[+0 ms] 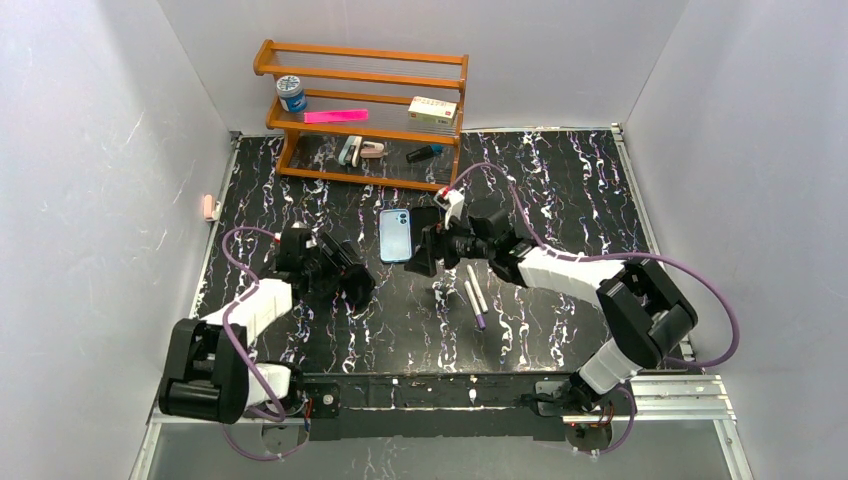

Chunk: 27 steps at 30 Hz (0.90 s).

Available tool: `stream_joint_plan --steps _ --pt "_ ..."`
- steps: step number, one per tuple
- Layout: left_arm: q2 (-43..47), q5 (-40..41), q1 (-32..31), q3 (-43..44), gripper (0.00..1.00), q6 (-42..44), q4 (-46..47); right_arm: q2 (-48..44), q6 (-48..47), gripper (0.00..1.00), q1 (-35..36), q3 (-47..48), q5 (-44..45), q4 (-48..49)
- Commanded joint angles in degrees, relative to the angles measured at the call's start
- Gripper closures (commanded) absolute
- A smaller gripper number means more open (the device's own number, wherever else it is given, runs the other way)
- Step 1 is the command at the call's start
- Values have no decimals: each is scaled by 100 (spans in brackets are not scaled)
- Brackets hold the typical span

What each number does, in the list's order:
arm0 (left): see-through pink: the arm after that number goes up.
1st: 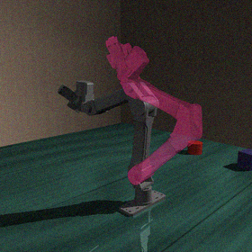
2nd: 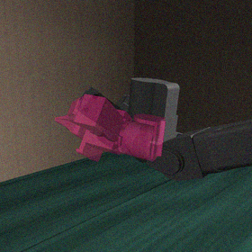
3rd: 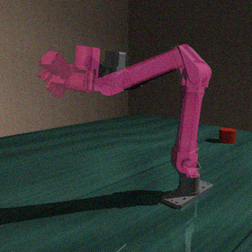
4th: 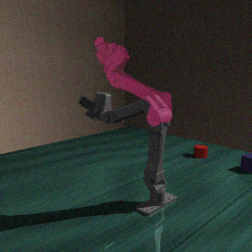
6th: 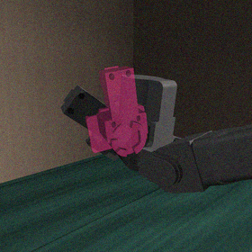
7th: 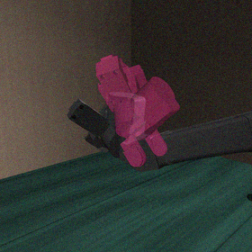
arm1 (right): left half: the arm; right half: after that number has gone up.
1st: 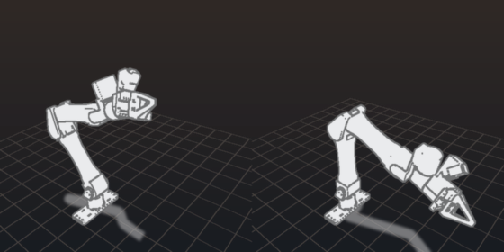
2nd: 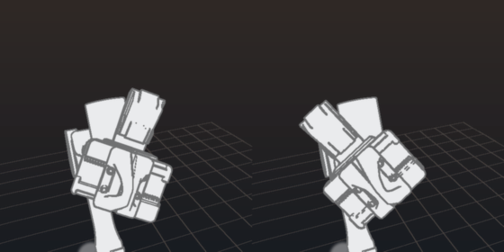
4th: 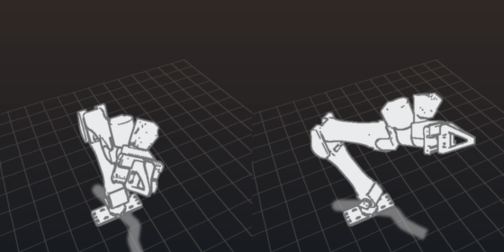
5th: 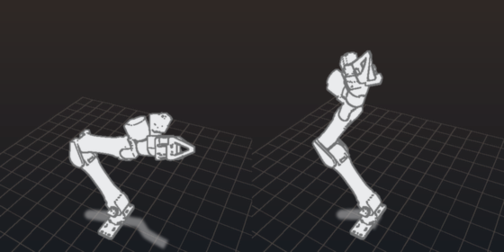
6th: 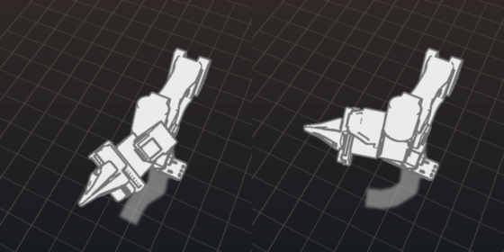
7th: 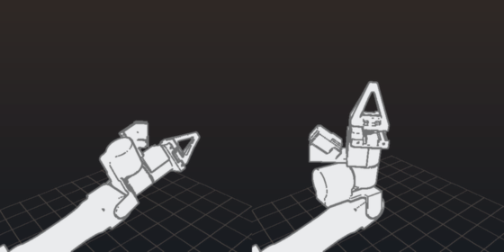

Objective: Take the phone out of the phone case
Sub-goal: Pick up the phone at the center of the board.

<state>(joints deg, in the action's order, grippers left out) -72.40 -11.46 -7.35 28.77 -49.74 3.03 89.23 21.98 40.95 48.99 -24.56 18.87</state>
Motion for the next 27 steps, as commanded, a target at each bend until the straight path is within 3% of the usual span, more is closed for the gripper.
stream_joint_plan --steps 1,11,19,24,27 --pt "584 -168 -364 -93 100 -271 353 151 348 8 364 -191 -164 1070" --pt "1679 612 -896 -371 100 -531 448 723 808 11 1080 93 -95 1335" --pt "2055 916 -1270 -356 100 -651 487 956 817 19 1246 506 71 1443" --pt "2117 983 -1453 -303 100 -657 564 1055 861 30 1283 560 167 1593" --pt "2195 997 -1509 -302 100 -607 609 1048 865 46 1281 515 199 1691"
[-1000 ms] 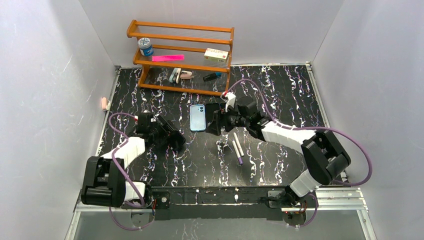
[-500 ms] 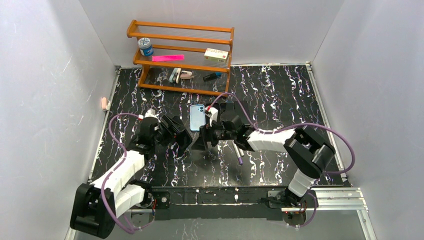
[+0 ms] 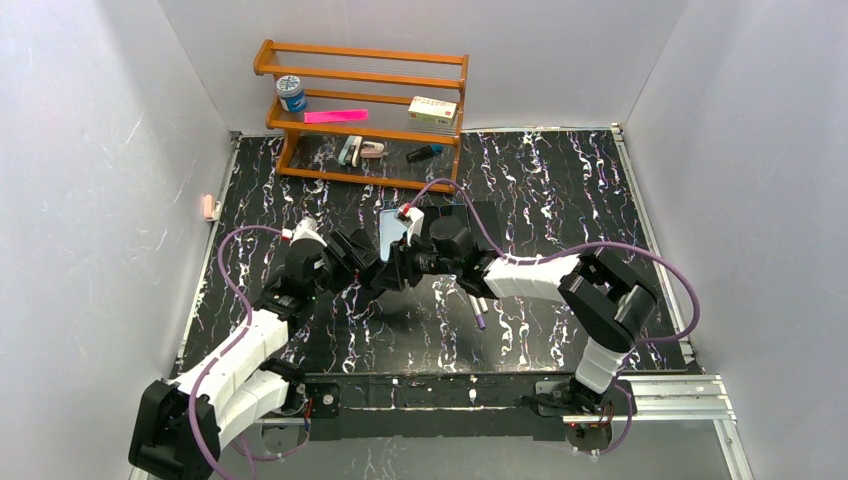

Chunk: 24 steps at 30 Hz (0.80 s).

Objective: Take the phone out of the phone case
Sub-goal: Pick up the phone at the center of the board.

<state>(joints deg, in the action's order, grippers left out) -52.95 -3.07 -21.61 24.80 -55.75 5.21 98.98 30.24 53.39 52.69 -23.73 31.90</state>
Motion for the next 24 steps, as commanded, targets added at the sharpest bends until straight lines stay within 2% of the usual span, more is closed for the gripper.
stream_joint_plan --steps 1,5,7,8,11,15,19,24 --pt "284 153 -88 100 99 28 394 57 47 54 40 117 122 432" --pt "400 117 -94 113 90 209 402 -13 86 83 27 38 157 481" --pt "448 95 -90 105 81 319 410 -71 107 95 11 -19 156 511" --pt "478 102 -92 97 71 359 410 -123 124 99 -15 -62 150 543" --pt "650 158 -94 67 44 425 406 -292 274 99 -173 -223 15 704" --pt "968 377 -92 54 21 597 375 -557 615 99 -528 -558 -325 1110" --pt "1242 480 -87 104 9 951 386 -801 946 99 -910 -847 -664 1459" --pt "1370 74 -89 87 7 1163 794 -995 1749 99 -1522 -1246 -1311 2448"
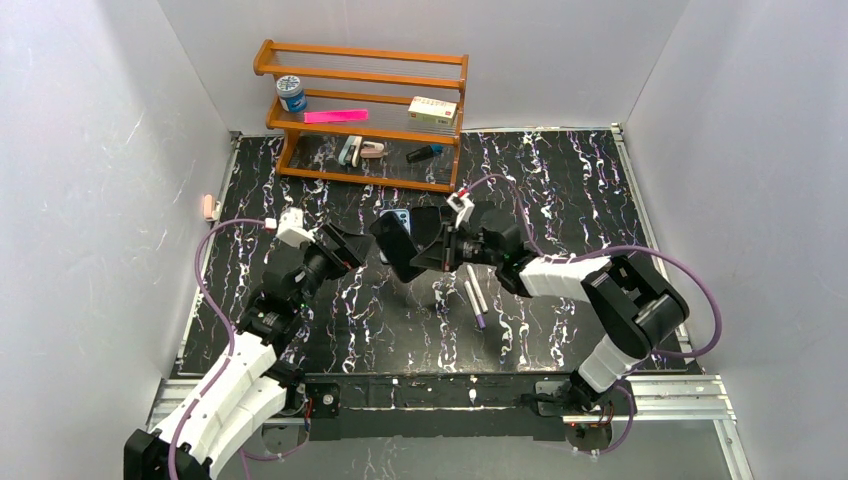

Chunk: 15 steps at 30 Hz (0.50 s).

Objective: Take the phone out of the phone case
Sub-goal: Pick up the phone at the center of the board.

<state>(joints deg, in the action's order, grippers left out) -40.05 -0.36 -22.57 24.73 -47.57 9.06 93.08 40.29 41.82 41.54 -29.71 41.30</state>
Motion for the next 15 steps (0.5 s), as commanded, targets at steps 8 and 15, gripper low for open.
stream_joint_plan --steps 8,15 --pt "-266 -1078 13 41 8 171 1475 -475 2186 99 -787 -392 -1424 3260" --pt "-843 -1789 13 39 10 -279 2444 -321 2944 99 -799 -211 -1836 4126"
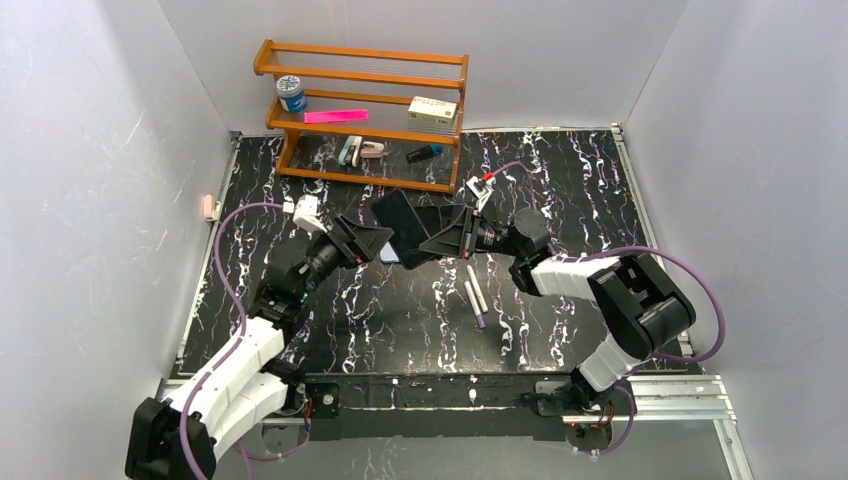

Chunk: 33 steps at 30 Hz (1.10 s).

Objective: Take the phone out of the phone case
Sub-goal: Pick up the phone at the center of the board.

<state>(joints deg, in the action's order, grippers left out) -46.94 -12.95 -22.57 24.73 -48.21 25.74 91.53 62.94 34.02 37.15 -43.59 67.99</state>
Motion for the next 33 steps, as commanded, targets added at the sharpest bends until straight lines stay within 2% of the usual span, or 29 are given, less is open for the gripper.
stream_joint_plan --steps 1,4,10,15,18,22,25,29,33 --pt "-184 -592 11 34 10 -245 881 -131 764 99 -20 284 -555 1553" --pt "-253 -718 14 15 12 -345 1200 -19 1023 99 -13 347 -704 1886" --pt "-504 -1049 14 5 27 -683 1794 172 1409 99 -1 474 -866 2354" --pt "-676 -1244 16 33 47 -899 2179 331 1580 99 57 616 -968 2561" --pt "-781 -1325 15 82 55 -1019 2279 425 1541 99 131 715 -1019 2534" --pt "-781 -1305 5 67 77 -1092 2330 535 1499 97 145 716 -934 2520" --pt "-653 -1115 1 3 100 -1202 2339 550 1423 81 147 703 -887 2447" --pt "-360 -541 3 -159 100 -1378 2339 418 1101 56 155 605 -745 2105" --pt "-145 62 7 -276 100 -1655 2339 171 668 38 172 477 -575 1685"
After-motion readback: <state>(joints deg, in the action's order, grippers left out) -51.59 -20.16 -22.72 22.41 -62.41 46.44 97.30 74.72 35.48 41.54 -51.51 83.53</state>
